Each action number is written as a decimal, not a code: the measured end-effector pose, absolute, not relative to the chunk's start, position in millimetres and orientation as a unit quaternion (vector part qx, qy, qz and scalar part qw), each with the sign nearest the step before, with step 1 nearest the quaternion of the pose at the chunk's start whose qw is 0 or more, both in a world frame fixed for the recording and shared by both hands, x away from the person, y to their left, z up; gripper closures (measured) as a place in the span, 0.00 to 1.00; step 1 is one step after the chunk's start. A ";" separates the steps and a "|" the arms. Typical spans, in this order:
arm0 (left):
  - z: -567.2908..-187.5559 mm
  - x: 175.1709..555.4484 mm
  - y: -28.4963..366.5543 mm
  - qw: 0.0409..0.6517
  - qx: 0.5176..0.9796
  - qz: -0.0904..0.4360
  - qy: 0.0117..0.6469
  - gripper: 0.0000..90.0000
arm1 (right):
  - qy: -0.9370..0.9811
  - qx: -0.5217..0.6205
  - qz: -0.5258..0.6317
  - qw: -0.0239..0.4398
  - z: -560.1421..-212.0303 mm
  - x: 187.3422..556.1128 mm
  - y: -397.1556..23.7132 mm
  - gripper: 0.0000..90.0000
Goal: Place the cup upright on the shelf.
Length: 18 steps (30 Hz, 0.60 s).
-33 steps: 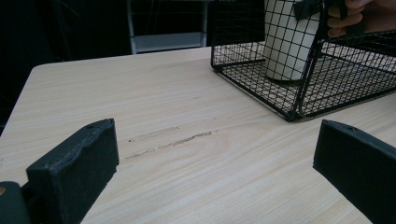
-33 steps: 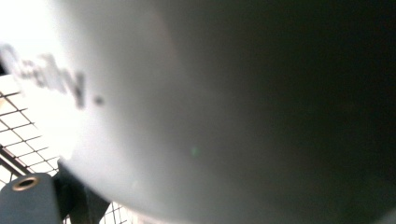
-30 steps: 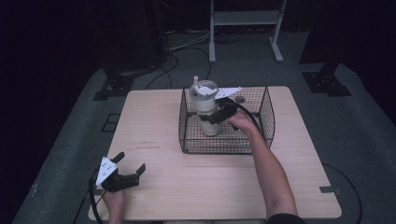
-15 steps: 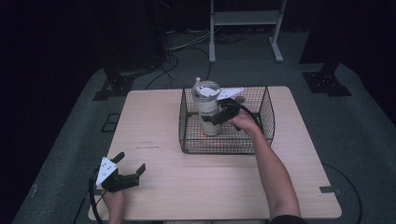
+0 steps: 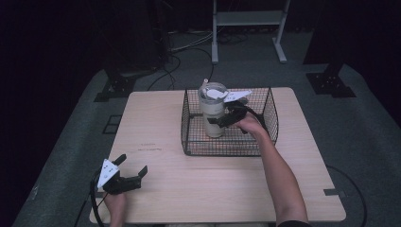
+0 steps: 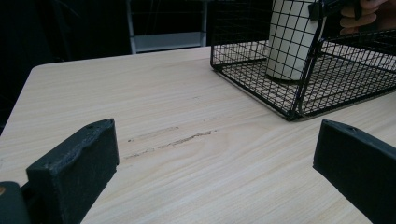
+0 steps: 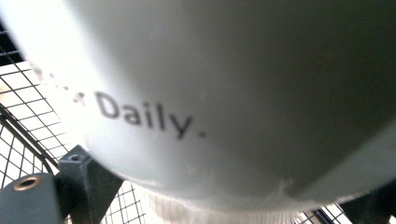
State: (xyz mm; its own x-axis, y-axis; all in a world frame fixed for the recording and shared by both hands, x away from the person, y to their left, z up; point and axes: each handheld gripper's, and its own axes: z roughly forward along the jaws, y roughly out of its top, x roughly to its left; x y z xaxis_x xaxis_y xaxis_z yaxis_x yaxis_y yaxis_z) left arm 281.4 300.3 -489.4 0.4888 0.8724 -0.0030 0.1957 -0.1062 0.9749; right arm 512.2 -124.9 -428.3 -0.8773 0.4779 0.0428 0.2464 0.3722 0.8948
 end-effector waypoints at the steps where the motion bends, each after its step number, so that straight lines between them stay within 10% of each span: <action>1: -489.4 281.4 300.3 0.538 0.674 0.314 0.396 0.00 | 0.821 0.221 0.515 0.113 -428.3 511.9 -125.5 0.10; 18: -489.3 281.4 300.4 0.537 0.676 0.315 0.395 0.00 | 0.823 0.215 0.514 0.110 -429.0 508.1 -135.1 0.09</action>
